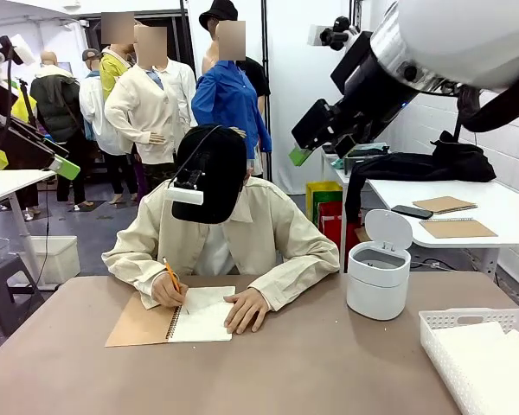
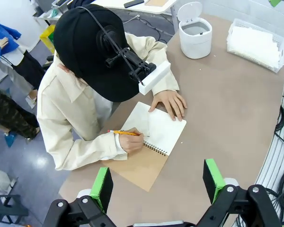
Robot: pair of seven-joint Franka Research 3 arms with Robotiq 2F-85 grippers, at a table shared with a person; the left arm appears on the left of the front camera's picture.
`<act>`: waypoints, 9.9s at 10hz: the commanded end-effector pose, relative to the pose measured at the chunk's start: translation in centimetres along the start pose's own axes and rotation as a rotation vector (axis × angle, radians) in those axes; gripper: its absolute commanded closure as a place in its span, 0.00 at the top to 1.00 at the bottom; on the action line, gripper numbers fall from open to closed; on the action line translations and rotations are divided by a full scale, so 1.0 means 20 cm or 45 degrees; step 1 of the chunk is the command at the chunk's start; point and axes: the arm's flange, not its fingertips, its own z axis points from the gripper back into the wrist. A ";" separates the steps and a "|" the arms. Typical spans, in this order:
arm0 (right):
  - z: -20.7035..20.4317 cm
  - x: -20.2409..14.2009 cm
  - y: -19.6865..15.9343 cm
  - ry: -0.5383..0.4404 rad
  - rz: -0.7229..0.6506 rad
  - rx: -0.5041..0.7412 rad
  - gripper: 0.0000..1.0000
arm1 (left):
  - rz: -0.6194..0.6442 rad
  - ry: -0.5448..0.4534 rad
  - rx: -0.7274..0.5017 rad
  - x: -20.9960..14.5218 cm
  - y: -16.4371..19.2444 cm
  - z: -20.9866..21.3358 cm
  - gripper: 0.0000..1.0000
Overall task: Sort the paper based on its condition.
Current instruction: If a person hands you a paper, place it in the Organizing basket , and if it's crumpled, put it in the Trash can.
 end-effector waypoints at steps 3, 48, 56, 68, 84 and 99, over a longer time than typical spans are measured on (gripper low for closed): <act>0.01 -0.03 -0.11 0.006 0.080 -0.008 1.00 | -0.033 0.016 -0.018 0.01 -0.02 -0.04 1.00; 0.04 0.00 -0.07 -0.014 0.051 -0.004 1.00 | -0.013 0.017 -0.013 0.01 -0.02 -0.04 1.00; 0.04 0.00 -0.07 -0.014 0.051 -0.004 1.00 | -0.013 0.017 -0.013 0.01 -0.02 -0.04 1.00; 0.04 0.00 -0.07 -0.014 0.051 -0.004 1.00 | -0.013 0.017 -0.013 0.01 -0.02 -0.04 1.00; 0.04 0.00 -0.07 -0.014 0.051 -0.004 1.00 | -0.013 0.017 -0.013 0.01 -0.02 -0.04 1.00; 0.04 0.00 -0.07 -0.014 0.051 -0.004 1.00 | -0.013 0.017 -0.013 0.01 -0.02 -0.04 1.00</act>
